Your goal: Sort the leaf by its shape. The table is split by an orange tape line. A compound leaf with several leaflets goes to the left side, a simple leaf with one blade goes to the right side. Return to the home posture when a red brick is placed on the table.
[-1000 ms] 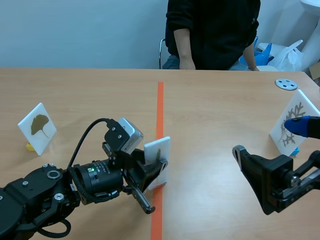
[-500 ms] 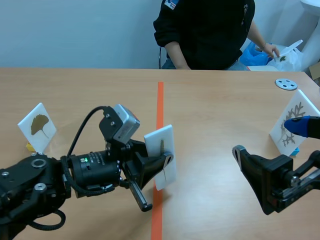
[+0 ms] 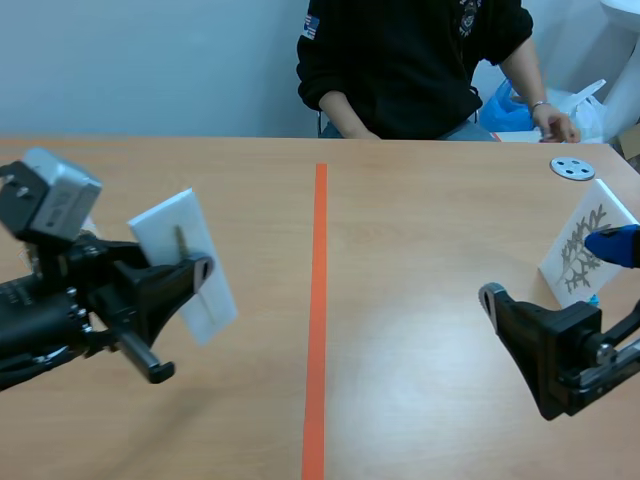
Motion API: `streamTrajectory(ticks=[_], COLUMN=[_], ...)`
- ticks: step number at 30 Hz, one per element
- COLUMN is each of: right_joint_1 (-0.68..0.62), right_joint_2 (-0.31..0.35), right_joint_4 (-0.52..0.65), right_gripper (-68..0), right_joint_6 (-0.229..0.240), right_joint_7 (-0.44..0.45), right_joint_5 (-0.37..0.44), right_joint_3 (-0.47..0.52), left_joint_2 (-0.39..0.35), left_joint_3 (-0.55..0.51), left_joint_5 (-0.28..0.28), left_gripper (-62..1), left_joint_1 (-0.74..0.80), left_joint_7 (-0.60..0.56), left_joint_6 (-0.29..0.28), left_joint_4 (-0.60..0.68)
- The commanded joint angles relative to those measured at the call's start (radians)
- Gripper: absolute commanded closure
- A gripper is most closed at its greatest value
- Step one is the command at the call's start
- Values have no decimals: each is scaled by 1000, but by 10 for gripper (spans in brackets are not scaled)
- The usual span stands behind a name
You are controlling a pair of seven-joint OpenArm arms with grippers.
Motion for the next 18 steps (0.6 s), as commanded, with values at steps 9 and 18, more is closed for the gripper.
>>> streamTrajectory(ticks=[9, 18], right_joint_1=[10, 10], right_joint_2=[0, 0], right_joint_4=[8, 8], right_gripper=[-679, -679], right_joint_6=[-3, -3], right_joint_7=[26, 27], right_joint_5=[8, 8], right_joint_3=[46, 46], left_joint_2=[47, 55], left_joint_3=[-204, -212], left_joint_5=[-8, -8], left_gripper=[-51, -51], left_joint_1=[82, 60], left_joint_7=[-15, -45], left_joint_6=[51, 245], left_joint_4=[5, -75])
